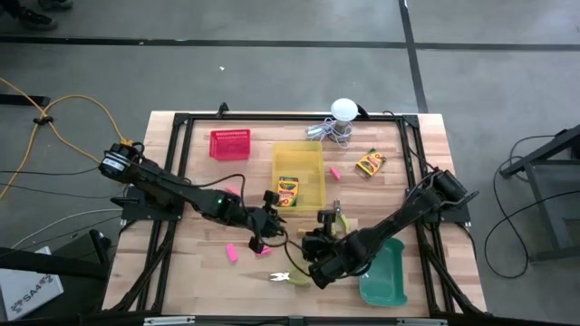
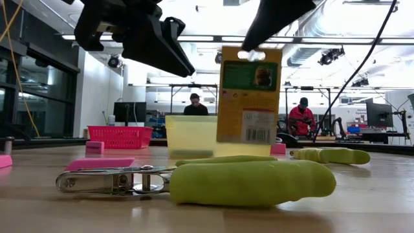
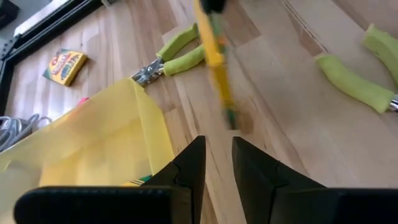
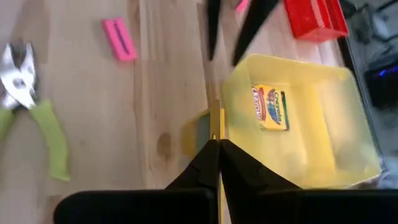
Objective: Pick & Place School Supplies
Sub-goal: Put the yellow crayon box into the yellow bin
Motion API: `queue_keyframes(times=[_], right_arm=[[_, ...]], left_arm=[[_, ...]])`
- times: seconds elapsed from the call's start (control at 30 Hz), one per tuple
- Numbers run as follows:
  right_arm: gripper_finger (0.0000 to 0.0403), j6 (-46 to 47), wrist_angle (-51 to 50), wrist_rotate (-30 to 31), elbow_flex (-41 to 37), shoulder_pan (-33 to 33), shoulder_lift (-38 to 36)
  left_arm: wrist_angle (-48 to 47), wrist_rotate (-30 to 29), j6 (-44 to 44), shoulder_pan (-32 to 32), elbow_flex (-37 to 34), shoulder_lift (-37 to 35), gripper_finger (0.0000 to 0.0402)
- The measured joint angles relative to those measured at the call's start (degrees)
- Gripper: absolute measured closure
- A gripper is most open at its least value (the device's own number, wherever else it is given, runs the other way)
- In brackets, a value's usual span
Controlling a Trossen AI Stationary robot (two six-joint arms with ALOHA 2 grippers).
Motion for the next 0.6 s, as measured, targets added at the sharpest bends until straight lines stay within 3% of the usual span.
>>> queue_keyframes(times=[0.17,0.43,0.6], right_arm=[[0.0399,4.33,-0.92,-0.71,0.03,-1.11,-4.03],[0.0399,2.82,-1.03,-0.94,0.09,-3.54,-10.96],[0.0399,-3.98,-0.58,-3.44,0.06,-7.55,-11.87]], left_arm=[[-0.27,-4.51,-1.16,-1.57,0.0,0.0,0.0327],[-2.36,-4.08,-1.39,-2.57,0.0,-0.35,0.0327],[-5.62,0.06,-2.12,-2.24,0.0,-3.22,0.0327]])
